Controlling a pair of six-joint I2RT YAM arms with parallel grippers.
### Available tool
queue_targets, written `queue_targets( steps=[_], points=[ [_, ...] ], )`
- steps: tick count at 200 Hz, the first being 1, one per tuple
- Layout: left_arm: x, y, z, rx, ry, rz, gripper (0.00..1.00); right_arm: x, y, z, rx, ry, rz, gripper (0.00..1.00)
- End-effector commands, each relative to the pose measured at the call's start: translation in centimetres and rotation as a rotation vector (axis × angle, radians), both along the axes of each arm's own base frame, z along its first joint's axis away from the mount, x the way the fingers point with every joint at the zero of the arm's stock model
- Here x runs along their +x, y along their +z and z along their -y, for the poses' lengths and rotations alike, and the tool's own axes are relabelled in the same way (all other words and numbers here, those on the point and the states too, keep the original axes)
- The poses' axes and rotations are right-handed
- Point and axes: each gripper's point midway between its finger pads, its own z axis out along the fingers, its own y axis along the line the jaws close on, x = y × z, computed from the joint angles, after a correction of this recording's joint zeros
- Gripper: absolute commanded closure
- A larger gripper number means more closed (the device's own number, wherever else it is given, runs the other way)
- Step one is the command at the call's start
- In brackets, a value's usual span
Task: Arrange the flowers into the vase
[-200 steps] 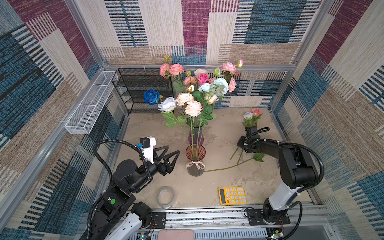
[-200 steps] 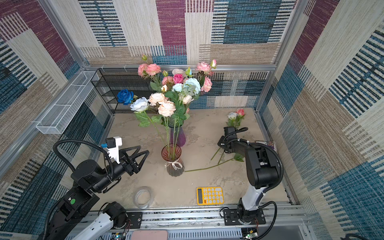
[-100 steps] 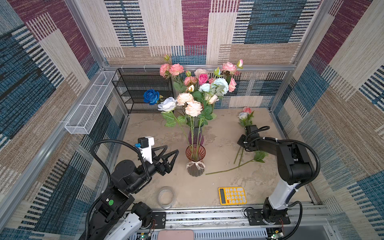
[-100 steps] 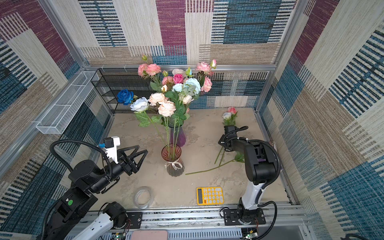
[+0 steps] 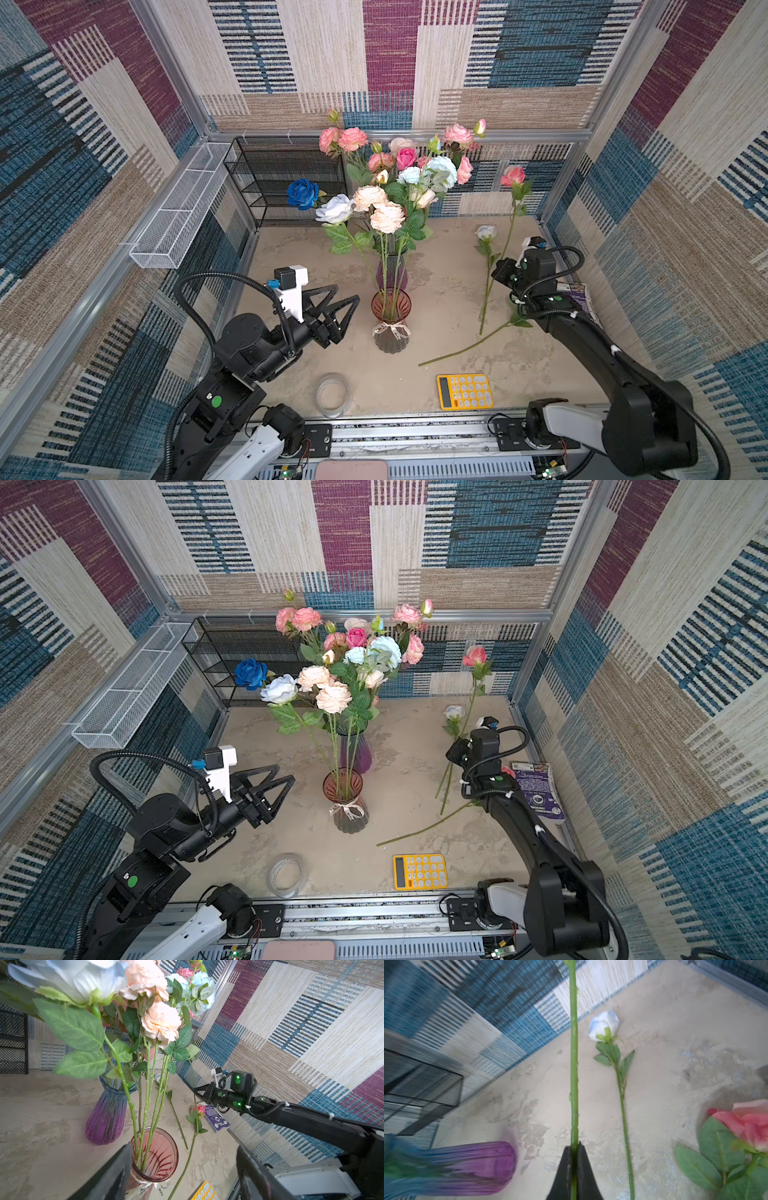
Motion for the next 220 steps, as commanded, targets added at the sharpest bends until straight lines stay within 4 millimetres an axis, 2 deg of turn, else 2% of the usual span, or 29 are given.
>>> queue_targets(
  steps=[1, 23, 43, 65, 81, 106, 125, 166, 174, 198, 220],
  points=[
    [-0.6, 1.5, 0.4, 0.004, -0.037, 0.055, 0.21, -1.7, 5.7, -1.5, 0.068, 0.079, 0.196, 1.00],
    [-1.1, 2.9, 0.7, 0.001, -0.071, 0.088, 0.21, -4.8, 11.2, -2.7, 0.117, 0.165, 0.392, 1.00],
    [-1.7, 4.3, 1.2, -0.006, -0.111, 0.124, 0.21, -7.9, 15.5, -4.3, 0.145, 0.290, 0.553, 1.00],
    [-2.3, 6.2, 1.5, -0.023, -0.151, 0.176, 0.20, -11.2, 19.3, -6.2, 0.156, 0.440, 0.696, 1.00],
    [-2.6, 7.4, 2.0, -0.035, -0.183, 0.208, 0.21, -13.3, 21.1, -7.9, 0.156, 0.564, 0.760, 1.00],
    [-2.6, 8.9, 3.0, -0.051, -0.239, 0.236, 0.21, -14.7, 22.5, -11.9, 0.137, 0.742, 0.764, 1.00],
    [-2.3, 9.6, 3.8, -0.060, -0.268, 0.243, 0.21, -16.0, 23.1, -16.0, 0.110, 0.847, 0.765, 1.00],
    [-1.7, 11.0, 5.4, -0.096, -0.341, 0.264, 0.21, -18.6, 22.8, -22.8, 0.155, 1.049, 0.731, 1.00],
    [-2.1, 11.0, 5.9, -0.095, -0.386, 0.268, 0.21, -19.4, 22.6, -24.2, 0.160, 1.087, 0.724, 1.00],
    [-1.7, 11.1, 6.4, -0.094, -0.402, 0.267, 0.21, -21.2, 22.2, -27.4, 0.167, 1.172, 0.713, 1.00],
    [-1.1, 10.8, 6.7, -0.087, -0.400, 0.258, 0.25, -22.4, 21.9, -29.2, 0.164, 1.223, 0.704, 1.00]
  ],
)
